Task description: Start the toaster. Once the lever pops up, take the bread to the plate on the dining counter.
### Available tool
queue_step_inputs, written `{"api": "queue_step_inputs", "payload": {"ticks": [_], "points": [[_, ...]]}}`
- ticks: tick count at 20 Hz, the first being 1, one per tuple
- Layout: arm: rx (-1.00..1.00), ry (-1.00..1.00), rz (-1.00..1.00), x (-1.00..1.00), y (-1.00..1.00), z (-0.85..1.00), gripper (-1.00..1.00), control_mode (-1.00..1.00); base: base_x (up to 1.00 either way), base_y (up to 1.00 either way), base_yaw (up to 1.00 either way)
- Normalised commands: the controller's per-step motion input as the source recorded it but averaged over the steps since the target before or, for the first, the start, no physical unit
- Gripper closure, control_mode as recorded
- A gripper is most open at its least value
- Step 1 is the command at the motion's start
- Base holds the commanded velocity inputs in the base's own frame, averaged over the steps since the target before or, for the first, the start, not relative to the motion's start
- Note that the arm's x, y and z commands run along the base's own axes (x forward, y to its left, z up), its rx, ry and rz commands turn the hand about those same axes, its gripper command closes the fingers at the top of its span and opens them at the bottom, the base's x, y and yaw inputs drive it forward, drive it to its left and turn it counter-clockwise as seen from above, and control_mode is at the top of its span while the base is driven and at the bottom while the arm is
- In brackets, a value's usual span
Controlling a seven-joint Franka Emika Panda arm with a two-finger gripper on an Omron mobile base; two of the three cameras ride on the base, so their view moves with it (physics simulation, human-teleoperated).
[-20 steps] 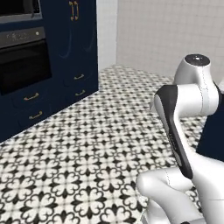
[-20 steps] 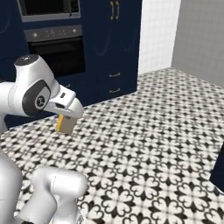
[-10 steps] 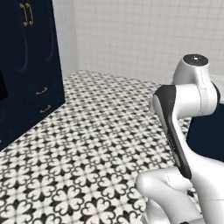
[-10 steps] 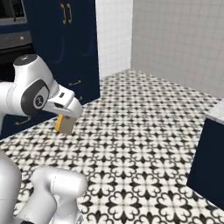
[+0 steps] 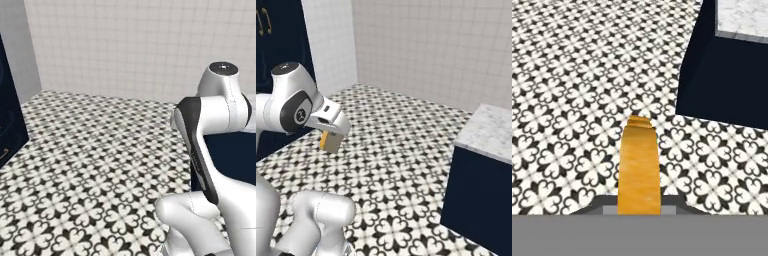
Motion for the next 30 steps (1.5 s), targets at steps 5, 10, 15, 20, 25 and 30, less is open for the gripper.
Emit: {"api": "queue_step_inputs", "payload": {"ticks": [5, 10, 15, 20, 25, 30], "points": [[0.00, 0.00, 0.00, 0.00, 0.00, 0.00, 1.00, 1.00, 0.86, 0.00, -0.37], [0.00, 0.00, 0.00, 0.00, 0.00, 0.00, 1.00, 1.00, 0.64, 0.33, -0.32], [0.00, 0.00, 0.00, 0.00, 0.00, 0.00, 1.00, 1.00, 0.56, 0.89, -0.28], [0.00, 0.00, 0.00, 0.00, 0.00, 0.00, 1.00, 1.00, 0.43, 0.91, -0.26], [0.00, 0.00, 0.00, 0.00, 0.00, 0.00, 1.00, 1.00, 0.69, 0.69, -0.26], [0.00, 0.00, 0.00, 0.00, 0.00, 0.00, 1.00, 1.00, 0.84, 0.67, -0.28]]}}
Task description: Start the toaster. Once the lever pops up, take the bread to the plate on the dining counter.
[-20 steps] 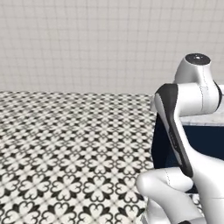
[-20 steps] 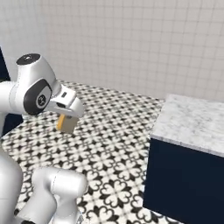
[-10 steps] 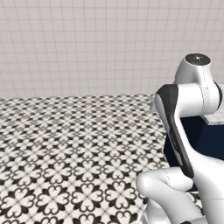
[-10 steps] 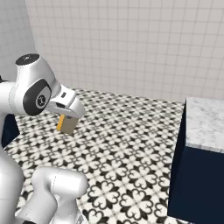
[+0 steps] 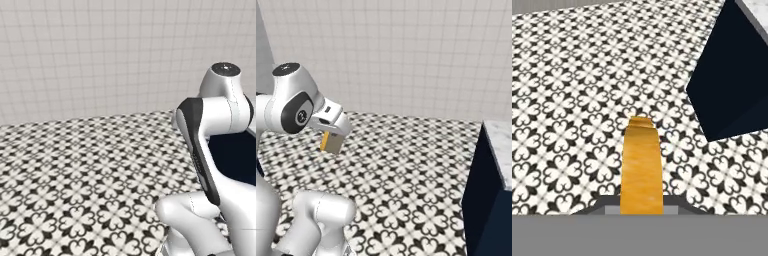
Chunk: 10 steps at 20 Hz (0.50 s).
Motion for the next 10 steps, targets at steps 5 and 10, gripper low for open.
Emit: {"api": "queue_step_inputs", "payload": {"ticks": [5, 10], "points": [[0.00, 0.00, 0.00, 0.00, 0.00, 0.00, 1.00, 1.00, 0.74, 0.69, -0.28], [0.00, 0.00, 0.00, 0.00, 0.00, 0.00, 1.00, 1.00, 0.80, 0.60, -0.30]]}}
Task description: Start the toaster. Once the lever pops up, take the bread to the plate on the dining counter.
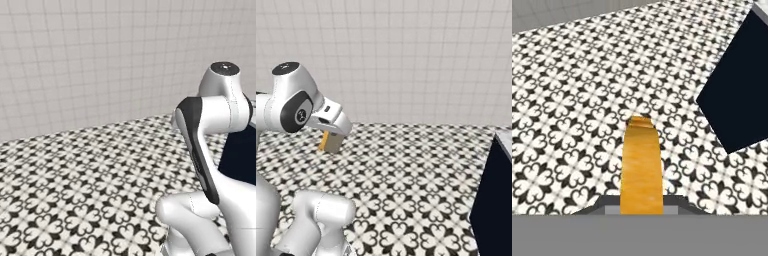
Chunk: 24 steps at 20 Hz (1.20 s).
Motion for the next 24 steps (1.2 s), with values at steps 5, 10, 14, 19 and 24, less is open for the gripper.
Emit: {"api": "queue_step_inputs", "payload": {"ticks": [5, 10, 14, 19, 24], "points": [[0.00, 0.00, 0.00, 0.00, 0.00, 0.00, 1.00, 1.00, 0.86, 0.50, -0.31], [0.00, 0.00, 0.00, 0.00, 0.00, 0.00, 1.00, 1.00, 0.82, 0.41, -0.31], [0.00, 0.00, 0.00, 0.00, 0.00, 0.00, 1.00, 1.00, 0.83, 0.48, -0.31], [0.00, 0.00, 0.00, 0.00, 0.00, 0.00, 1.00, 1.00, 0.77, 0.44, -0.31], [0.00, 0.00, 0.00, 0.00, 0.00, 0.00, 1.00, 1.00, 0.83, 0.46, -0.33]]}}
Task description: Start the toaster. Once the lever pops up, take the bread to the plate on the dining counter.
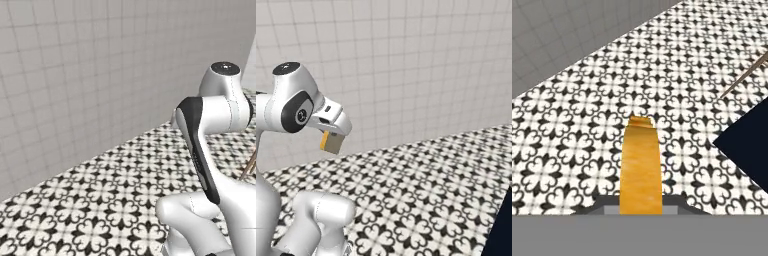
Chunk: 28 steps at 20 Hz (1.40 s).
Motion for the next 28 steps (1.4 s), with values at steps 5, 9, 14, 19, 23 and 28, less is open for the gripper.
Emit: {"api": "queue_step_inputs", "payload": {"ticks": [5, 9, 14, 19, 23, 28], "points": [[0.00, 0.00, 0.00, 0.00, 0.00, 0.00, 1.00, 1.00, 0.82, 0.26, -0.38], [0.00, 0.00, 0.00, 0.00, 0.00, 0.00, 1.00, 1.00, 0.82, 0.15, -0.47], [0.00, 0.00, 0.00, 0.00, 0.00, 0.00, 1.00, 1.00, 0.82, 0.15, -0.46], [0.00, 0.00, 0.00, 0.00, 0.00, 0.00, 1.00, 1.00, 0.73, 0.04, -0.43], [0.00, 0.00, 0.00, 0.00, 0.00, 0.00, 1.00, 1.00, 0.67, 0.13, -0.44], [0.00, 0.00, 0.00, 0.00, 0.00, 0.00, 1.00, 1.00, 0.76, 0.25, -0.46]]}}
